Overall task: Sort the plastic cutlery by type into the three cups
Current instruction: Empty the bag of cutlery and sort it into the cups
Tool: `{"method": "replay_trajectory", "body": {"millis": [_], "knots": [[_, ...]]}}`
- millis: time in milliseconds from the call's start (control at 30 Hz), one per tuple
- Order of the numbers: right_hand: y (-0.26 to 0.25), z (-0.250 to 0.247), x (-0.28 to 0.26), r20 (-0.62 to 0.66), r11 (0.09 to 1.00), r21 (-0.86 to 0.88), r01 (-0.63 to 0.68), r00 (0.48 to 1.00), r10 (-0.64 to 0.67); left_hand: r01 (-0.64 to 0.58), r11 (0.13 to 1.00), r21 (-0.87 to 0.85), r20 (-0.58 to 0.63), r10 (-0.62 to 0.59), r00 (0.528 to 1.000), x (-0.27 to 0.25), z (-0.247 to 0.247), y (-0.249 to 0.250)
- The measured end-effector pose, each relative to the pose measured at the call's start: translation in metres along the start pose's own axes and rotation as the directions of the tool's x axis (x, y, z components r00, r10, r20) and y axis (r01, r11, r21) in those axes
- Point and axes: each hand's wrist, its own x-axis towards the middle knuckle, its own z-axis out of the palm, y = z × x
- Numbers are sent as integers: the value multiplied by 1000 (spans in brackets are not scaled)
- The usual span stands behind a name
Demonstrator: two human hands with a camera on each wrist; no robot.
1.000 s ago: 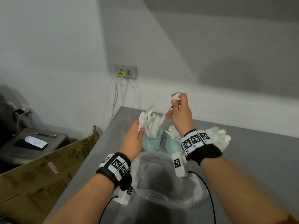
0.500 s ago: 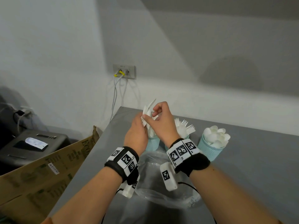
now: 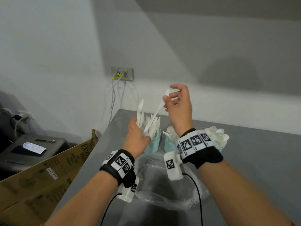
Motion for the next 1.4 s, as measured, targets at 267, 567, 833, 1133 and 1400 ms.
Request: {"method": "replay_trajectory", "body": {"millis": [267,567,833,1133,1400], "knots": [[54,2,-19,146,976,-220,13,989,20,-6,975,-222,-79,-11,997,-5,-1,2],[71,-2,-40,372,920,-392,28,919,131,-97,985,-141,-31,94,995,-1,11,9],[57,-44,-42,376,974,-189,-124,907,188,-235,949,-211,165,272,948,-6,58,51],[90,-110,-26,18,928,-295,-227,970,243,-223,968,-116,387,251,887,-13,122,102],[113,-174,-10,-212,869,-156,-470,875,435,-592,597,542,556,273,785,-4,168,79]]}}
